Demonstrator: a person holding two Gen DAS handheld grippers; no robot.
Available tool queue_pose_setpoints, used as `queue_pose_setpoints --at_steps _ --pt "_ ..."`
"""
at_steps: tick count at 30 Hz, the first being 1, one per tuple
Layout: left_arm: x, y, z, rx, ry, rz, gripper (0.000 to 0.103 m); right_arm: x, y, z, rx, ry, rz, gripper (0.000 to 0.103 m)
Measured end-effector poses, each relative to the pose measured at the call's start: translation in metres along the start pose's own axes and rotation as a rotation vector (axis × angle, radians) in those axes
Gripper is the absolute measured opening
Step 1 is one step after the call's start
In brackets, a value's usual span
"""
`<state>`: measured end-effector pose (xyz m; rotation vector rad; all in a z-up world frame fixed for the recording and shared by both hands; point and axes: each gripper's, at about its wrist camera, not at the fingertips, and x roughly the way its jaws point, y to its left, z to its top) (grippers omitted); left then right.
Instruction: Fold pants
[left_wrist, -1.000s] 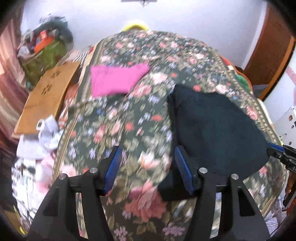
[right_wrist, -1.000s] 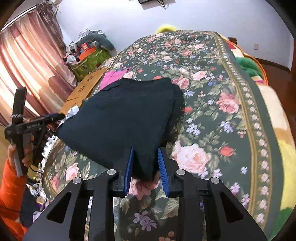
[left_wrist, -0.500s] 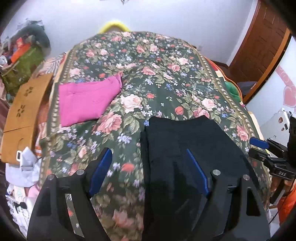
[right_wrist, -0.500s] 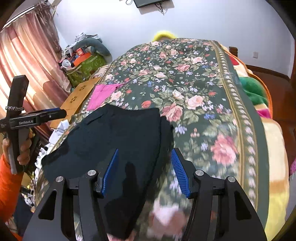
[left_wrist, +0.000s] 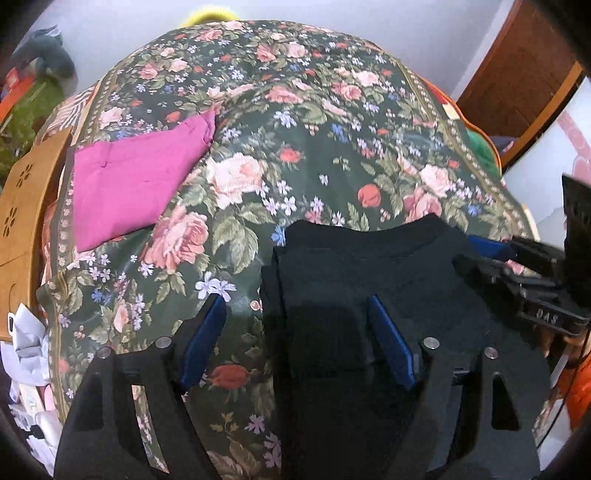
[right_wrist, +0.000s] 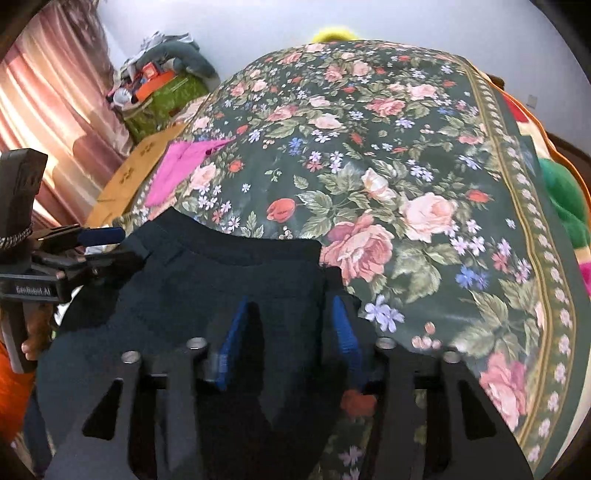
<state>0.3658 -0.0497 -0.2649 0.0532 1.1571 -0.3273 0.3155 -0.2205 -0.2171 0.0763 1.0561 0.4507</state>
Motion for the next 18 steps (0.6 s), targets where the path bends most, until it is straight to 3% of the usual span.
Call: queue_pose_setpoints --at_steps 3,12,18 --pt "0.001 0.001 -0.005 -0.003 -0.012 0.007 0.077 0.003 0.005 -0.004 -0.064 -0.011 -0.044 0.019" --pt "0.002 0.007 -0.011 -0.047 -0.023 -0.005 0.077 0.002 0.01 -0.006 -0.09 -0.027 -0.107 0.017" --pt "-0.038 -0.008 -0.02 0.008 -0.071 0.048 0.075 -0.036 0.016 -0.01 -0.078 -0.087 -0.102 0.019"
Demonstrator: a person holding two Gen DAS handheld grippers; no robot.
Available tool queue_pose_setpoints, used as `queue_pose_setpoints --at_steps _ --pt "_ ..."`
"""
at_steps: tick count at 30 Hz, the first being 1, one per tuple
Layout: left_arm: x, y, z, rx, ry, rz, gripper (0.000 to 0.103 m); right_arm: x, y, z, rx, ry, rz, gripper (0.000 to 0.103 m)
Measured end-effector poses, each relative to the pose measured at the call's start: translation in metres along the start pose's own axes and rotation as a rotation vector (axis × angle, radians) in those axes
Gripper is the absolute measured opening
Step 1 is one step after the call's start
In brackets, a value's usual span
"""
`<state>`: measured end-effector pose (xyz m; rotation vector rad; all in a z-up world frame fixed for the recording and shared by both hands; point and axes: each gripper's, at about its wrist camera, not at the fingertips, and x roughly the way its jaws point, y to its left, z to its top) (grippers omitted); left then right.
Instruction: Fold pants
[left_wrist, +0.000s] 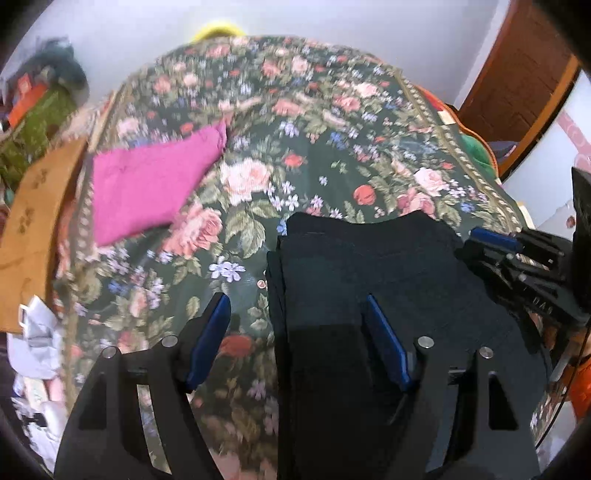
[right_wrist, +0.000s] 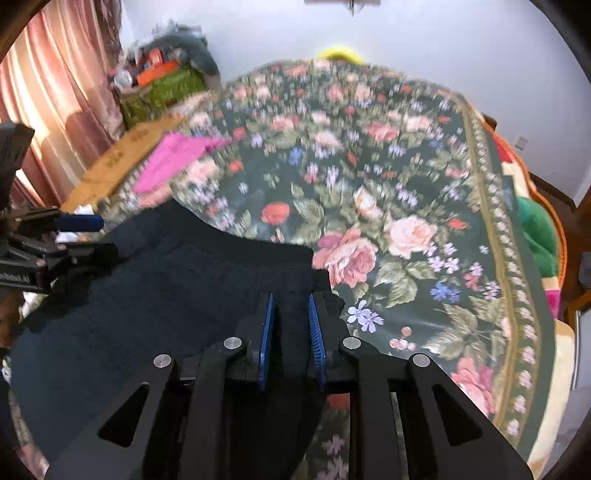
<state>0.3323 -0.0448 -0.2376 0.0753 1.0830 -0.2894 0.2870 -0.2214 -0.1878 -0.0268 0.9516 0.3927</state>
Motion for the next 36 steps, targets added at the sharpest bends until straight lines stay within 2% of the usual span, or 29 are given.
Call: queue_pose_setpoints --at_steps 1,4,6,9,11,18,22,29,32,34,36 --pt "-0.007 -0.002 -0.001 0.006 -0.011 0.002 0.075 -0.007 0.0 0.0 0.005 -0.006 0.005 0.02" --pt "-0.027 -0.003 -0.005 0.009 -0.04 -0.005 0.075 -0.029 0.001 -0.004 0.027 -0.038 0.024 0.036" --pt "-0.034 -0.003 -0.006 0.0 -0.04 -0.028 0.078 -0.041 0.004 -0.011 0.044 -0.051 0.043 0.053" --pt "-0.032 -0.001 -0.008 -0.029 -0.005 -0.07 0.083 -0.049 0.007 -0.022 0.066 -0.038 0.071 0.065" --pt "-0.023 -0.001 -0.01 -0.037 0.047 -0.089 0.083 -0.048 0.007 -0.03 0.091 -0.018 0.091 0.07" --pt "0.006 -0.009 -0.013 -0.049 0.172 -0.141 0.083 -0.021 -0.004 -0.05 0.187 0.087 0.145 0.07" --pt "0.026 -0.013 -0.007 -0.064 0.226 -0.148 0.086 -0.005 -0.014 -0.049 0.266 0.134 0.216 0.071" --pt "0.049 -0.016 0.001 -0.069 0.292 -0.242 0.09 0.018 -0.024 -0.05 0.323 0.199 0.342 0.07" --pt "0.053 -0.015 0.003 -0.076 0.298 -0.263 0.09 0.021 -0.023 -0.047 0.314 0.213 0.36 0.061" --pt "0.052 -0.016 0.003 -0.065 0.287 -0.267 0.086 0.021 -0.02 -0.046 0.317 0.225 0.369 0.054" --pt "0.049 -0.018 0.003 -0.056 0.273 -0.266 0.078 0.02 -0.017 -0.044 0.307 0.229 0.37 0.045"
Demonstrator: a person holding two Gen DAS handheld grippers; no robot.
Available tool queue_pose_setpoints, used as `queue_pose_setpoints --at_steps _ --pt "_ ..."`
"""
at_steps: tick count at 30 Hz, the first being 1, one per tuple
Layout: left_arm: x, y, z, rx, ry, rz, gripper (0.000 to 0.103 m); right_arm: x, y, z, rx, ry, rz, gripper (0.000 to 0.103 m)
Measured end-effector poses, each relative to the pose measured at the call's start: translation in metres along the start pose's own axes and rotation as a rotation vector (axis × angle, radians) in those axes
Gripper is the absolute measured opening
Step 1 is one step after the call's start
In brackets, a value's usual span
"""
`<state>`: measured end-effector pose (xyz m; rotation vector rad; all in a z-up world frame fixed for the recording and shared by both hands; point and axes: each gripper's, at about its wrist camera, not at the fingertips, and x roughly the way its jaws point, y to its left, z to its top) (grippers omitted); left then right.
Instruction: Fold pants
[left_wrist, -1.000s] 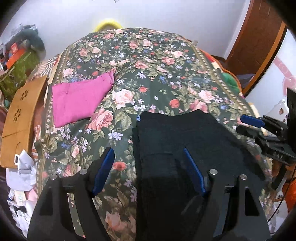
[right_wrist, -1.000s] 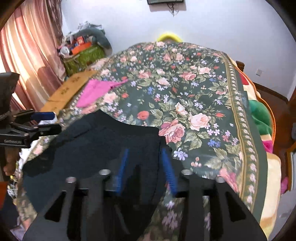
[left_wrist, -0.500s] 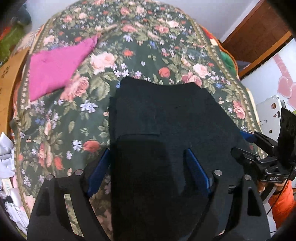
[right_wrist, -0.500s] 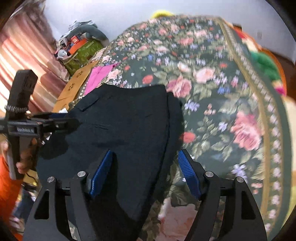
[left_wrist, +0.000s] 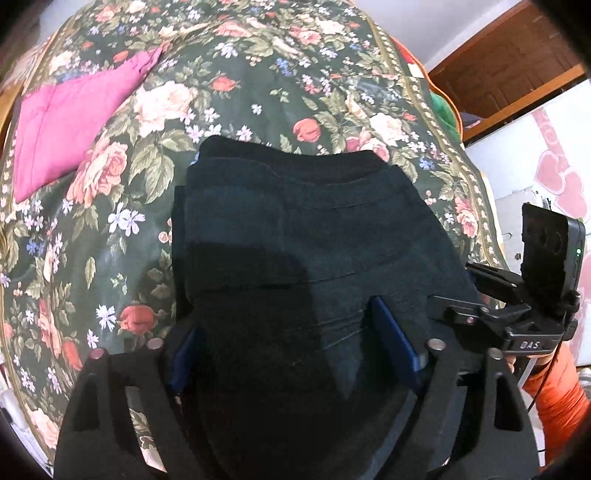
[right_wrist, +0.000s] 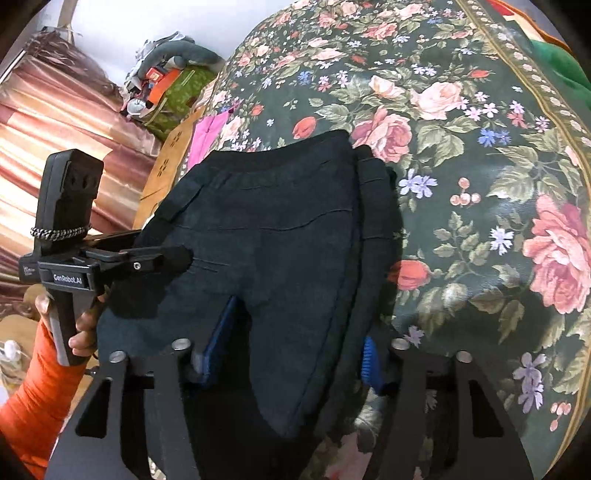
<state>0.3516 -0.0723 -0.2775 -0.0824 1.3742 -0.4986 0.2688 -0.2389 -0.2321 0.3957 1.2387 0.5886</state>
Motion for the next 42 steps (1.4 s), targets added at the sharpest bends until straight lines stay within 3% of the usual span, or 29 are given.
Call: queue_pose_setpoints --at_steps 6,9,14,22,32,42 --pt "-0.015 -0.007 -0.006 0.032 -0.048 0.02 0.049 -0.008 0.015 0.002 -0.076 -0.028 -0.059 0.025" --pt "-0.026 -0.007 -0.008 0.035 -0.072 0.046 0.03 -0.013 0.022 0.004 -0.098 -0.044 -0.066 0.022" --pt "-0.052 -0.014 -0.011 0.059 -0.147 0.054 0.021 -0.026 0.043 0.012 -0.18 -0.098 -0.084 0.02" --pt "-0.104 -0.008 -0.004 0.067 -0.292 0.1 0.017 -0.04 0.087 0.049 -0.286 -0.199 -0.083 0.019" --pt "-0.17 0.048 0.029 -0.011 -0.473 0.187 0.017 -0.019 0.151 0.115 -0.436 -0.304 -0.072 0.019" --pt "-0.189 0.126 0.078 -0.079 -0.53 0.27 0.017 0.04 0.189 0.18 -0.466 -0.331 -0.044 0.019"
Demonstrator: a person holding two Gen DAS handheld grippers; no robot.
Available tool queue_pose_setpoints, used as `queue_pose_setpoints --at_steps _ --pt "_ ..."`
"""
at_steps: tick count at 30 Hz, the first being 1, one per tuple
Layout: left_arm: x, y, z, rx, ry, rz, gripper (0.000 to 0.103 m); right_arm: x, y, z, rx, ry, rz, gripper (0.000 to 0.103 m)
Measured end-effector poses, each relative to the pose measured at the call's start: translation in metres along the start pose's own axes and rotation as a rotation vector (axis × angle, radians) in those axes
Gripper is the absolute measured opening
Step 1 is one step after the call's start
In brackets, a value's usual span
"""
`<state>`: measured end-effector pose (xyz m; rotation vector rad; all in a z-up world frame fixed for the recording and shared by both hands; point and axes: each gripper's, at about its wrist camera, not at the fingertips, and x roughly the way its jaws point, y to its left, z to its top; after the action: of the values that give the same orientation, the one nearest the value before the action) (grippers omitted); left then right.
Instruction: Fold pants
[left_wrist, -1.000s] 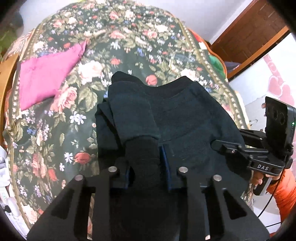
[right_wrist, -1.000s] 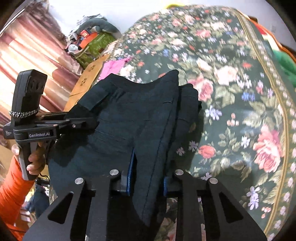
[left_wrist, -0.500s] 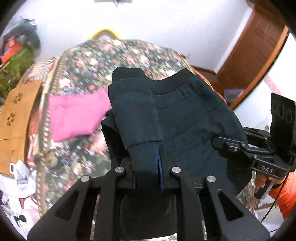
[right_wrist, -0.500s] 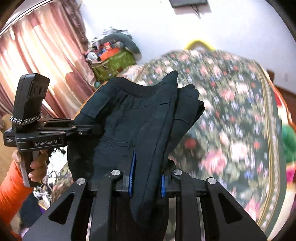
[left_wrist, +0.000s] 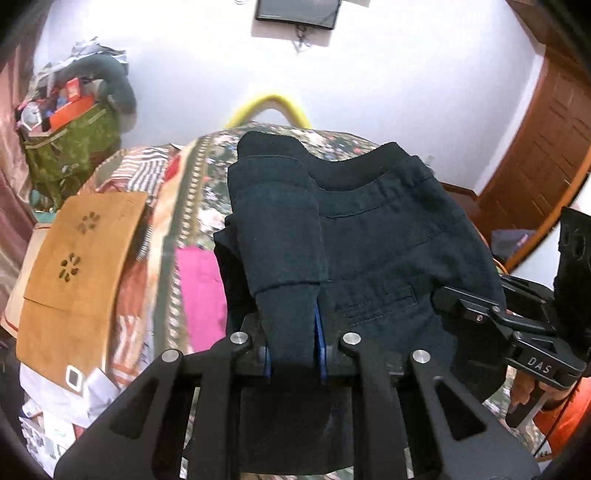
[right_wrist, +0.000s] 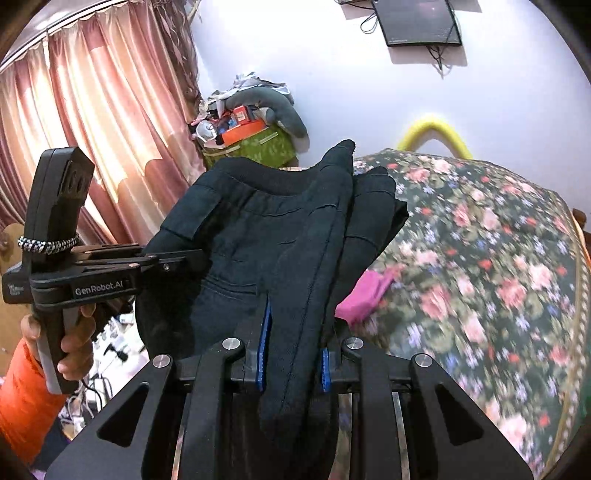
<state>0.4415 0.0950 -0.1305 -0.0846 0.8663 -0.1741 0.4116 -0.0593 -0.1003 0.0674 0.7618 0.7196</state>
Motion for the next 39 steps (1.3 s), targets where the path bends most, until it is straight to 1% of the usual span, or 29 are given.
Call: queue_pose_setpoints --at_steps 4,7,9,14,19,22,24,25,26,27,30,32,34,35,37,39 --pt "0.026 0.025 0.01 -0.02 -0.016 0.039 0.017 0.035 -0.002 0.011 0.002 0.017 -0.003 0.019" --pt "0.052 0.047 0.014 -0.084 -0.01 0.039 0.017 0.063 -0.007 0.014 0.022 0.034 -0.005 0.019" --pt "0.071 0.057 0.014 -0.104 0.002 0.044 0.017 0.081 -0.01 0.013 0.027 0.046 -0.008 0.019" --pt "0.12 0.08 0.003 -0.138 0.055 0.058 0.017 0.122 -0.022 0.002 0.022 0.105 -0.017 0.019" --pt "0.159 0.089 -0.016 -0.135 0.098 0.056 0.018 0.145 -0.033 -0.014 0.03 0.162 -0.038 0.021" --pt "0.179 0.086 -0.023 -0.107 0.136 0.078 0.024 0.156 -0.041 -0.024 0.022 0.215 -0.093 0.023" --pt "0.189 0.086 -0.027 -0.106 0.168 0.123 0.033 0.161 -0.047 -0.03 0.01 0.256 -0.133 0.026" --pt "0.193 0.086 -0.029 -0.108 0.184 0.161 0.033 0.161 -0.05 -0.032 0.013 0.264 -0.14 0.026" --pt "0.195 0.088 -0.03 -0.107 0.188 0.176 0.037 0.157 -0.052 -0.035 0.02 0.263 -0.137 0.027" --pt "0.195 0.089 -0.032 -0.104 0.188 0.193 0.041 0.154 -0.054 -0.036 0.027 0.257 -0.131 0.028" --pt "0.182 0.085 -0.037 -0.07 0.178 0.235 0.044 0.138 -0.052 -0.04 0.016 0.247 -0.137 0.028" --pt "0.167 0.082 -0.039 -0.057 0.178 0.239 0.044 0.124 -0.047 -0.04 -0.005 0.24 -0.148 0.028" --pt "0.146 0.077 -0.04 -0.054 0.161 0.226 0.044 0.105 -0.039 -0.039 -0.025 0.22 -0.155 0.028" --pt "0.135 0.074 -0.038 -0.054 0.145 0.215 0.044 0.095 -0.036 -0.038 -0.039 0.199 -0.156 0.028" --pt "0.109 0.066 -0.037 -0.054 0.105 0.198 0.044 0.065 -0.024 -0.034 -0.063 0.129 -0.156 0.028" --pt "0.073 0.054 -0.035 -0.044 0.055 0.184 0.044 0.029 -0.01 -0.03 -0.072 0.059 -0.134 0.028"
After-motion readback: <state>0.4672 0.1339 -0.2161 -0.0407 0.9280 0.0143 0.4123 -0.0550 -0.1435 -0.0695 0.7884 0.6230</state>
